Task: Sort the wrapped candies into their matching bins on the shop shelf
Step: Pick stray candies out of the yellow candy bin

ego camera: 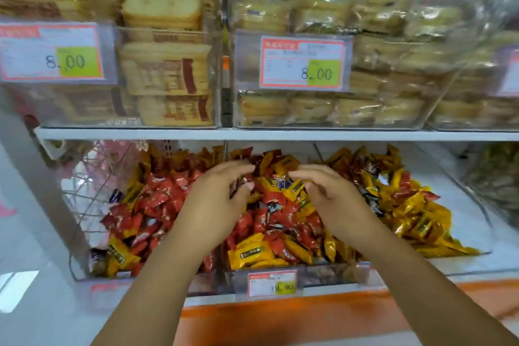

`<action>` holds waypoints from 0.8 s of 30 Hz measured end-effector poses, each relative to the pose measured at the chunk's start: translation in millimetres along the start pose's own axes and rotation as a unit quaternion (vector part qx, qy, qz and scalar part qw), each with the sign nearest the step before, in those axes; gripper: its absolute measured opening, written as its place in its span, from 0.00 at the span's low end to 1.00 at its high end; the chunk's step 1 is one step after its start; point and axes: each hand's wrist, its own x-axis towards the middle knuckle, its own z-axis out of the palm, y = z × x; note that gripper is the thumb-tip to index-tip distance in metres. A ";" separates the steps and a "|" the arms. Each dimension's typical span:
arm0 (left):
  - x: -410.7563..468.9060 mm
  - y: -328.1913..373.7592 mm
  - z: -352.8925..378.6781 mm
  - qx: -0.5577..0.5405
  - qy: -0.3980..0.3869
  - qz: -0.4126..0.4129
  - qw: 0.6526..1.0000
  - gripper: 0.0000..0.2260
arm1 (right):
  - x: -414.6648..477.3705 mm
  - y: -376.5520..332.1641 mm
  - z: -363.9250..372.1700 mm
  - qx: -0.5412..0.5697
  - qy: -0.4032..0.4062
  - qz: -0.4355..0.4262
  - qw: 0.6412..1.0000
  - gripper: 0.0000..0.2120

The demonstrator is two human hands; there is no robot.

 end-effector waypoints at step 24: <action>55.6 70.2 130.2 0.044 -0.122 0.064 0.989 0.25 | 81.3 140.2 -61.5 -0.302 -0.162 0.110 0.933 0.32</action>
